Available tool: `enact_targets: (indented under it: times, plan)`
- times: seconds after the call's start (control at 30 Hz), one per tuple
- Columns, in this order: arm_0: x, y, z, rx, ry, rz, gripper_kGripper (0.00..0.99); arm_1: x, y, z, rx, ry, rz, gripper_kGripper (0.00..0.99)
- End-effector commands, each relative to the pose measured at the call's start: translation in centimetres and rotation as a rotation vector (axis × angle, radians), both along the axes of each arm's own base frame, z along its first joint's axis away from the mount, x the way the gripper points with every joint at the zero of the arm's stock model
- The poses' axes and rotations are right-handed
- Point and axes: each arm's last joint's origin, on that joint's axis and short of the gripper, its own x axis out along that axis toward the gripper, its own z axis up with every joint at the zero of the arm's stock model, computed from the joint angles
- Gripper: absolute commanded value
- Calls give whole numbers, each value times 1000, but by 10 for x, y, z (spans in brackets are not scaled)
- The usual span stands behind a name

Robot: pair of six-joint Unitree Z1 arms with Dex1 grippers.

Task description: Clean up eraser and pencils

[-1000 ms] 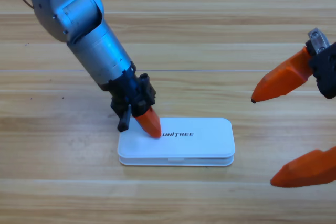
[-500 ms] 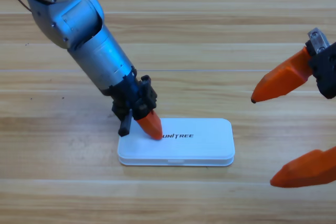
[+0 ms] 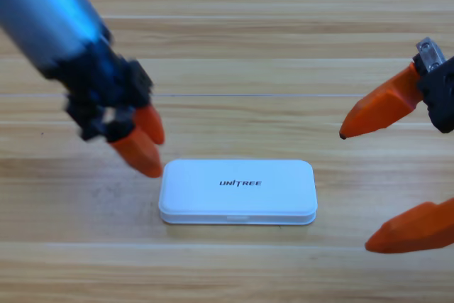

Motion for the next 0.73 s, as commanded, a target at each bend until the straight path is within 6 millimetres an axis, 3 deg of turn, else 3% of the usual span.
enact_targets:
  times: [0.03,0.43,0.73]
  plan:
    - [-66,13,36,-75,-62,-105,990,-5,1,-4,11,4,15,990]
    - [-67,11,41,-126,-81,-107,990,-4,2,-5,8,9,15,990]
    - [-65,10,29,-111,-78,-99,990,-4,2,-5,8,10,14,990]
